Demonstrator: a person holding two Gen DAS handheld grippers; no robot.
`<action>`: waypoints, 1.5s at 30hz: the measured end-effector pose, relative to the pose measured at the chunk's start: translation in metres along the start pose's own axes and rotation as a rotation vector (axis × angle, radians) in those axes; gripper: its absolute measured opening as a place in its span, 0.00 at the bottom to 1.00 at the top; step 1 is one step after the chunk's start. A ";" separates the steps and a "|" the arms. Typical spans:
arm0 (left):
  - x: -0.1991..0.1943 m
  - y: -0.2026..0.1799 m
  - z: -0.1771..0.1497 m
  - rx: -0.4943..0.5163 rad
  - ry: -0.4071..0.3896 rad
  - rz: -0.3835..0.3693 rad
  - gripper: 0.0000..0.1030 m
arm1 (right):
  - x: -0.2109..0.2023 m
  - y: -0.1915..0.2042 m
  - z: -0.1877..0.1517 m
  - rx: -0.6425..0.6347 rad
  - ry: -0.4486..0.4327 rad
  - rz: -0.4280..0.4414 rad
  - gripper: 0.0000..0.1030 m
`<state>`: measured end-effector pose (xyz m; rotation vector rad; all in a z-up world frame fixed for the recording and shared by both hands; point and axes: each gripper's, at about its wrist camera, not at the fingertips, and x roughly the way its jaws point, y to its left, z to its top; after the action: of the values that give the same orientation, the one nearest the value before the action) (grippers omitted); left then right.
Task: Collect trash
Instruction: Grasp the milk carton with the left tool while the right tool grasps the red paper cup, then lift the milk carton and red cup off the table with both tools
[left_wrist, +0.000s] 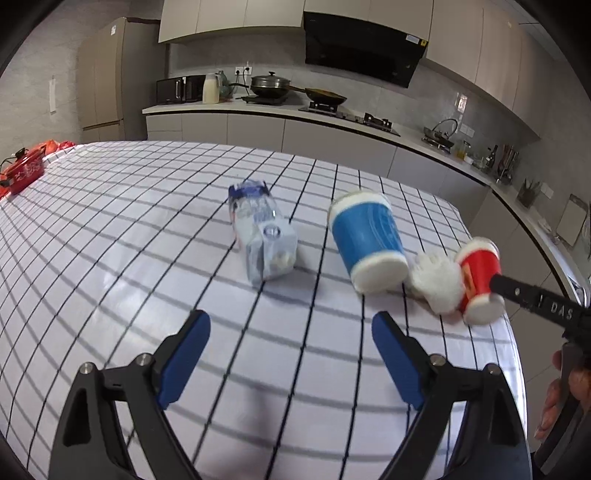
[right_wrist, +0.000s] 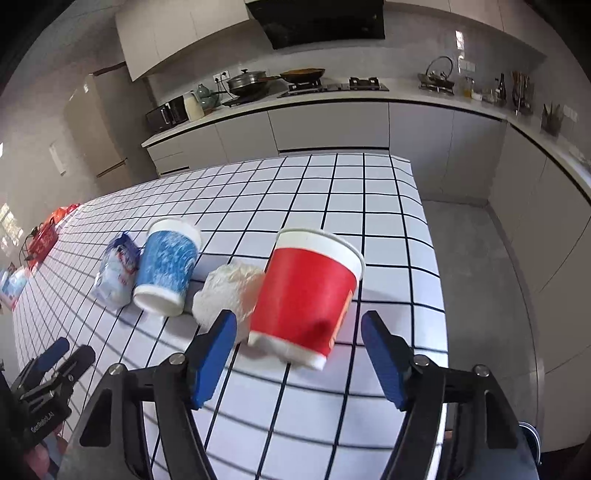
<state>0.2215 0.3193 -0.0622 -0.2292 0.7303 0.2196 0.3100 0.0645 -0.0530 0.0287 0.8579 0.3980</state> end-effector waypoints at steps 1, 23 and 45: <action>0.005 0.001 0.006 -0.004 -0.003 0.000 0.87 | 0.006 -0.001 0.003 0.005 0.006 -0.004 0.70; 0.087 0.027 0.060 -0.003 0.091 0.004 0.54 | 0.082 -0.005 0.072 0.027 0.060 -0.044 0.66; 0.058 0.031 0.056 0.043 0.061 -0.030 0.44 | 0.063 0.002 0.067 0.018 0.016 0.021 0.58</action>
<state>0.2900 0.3716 -0.0655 -0.2061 0.7911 0.1691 0.3961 0.0977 -0.0546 0.0510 0.8776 0.4105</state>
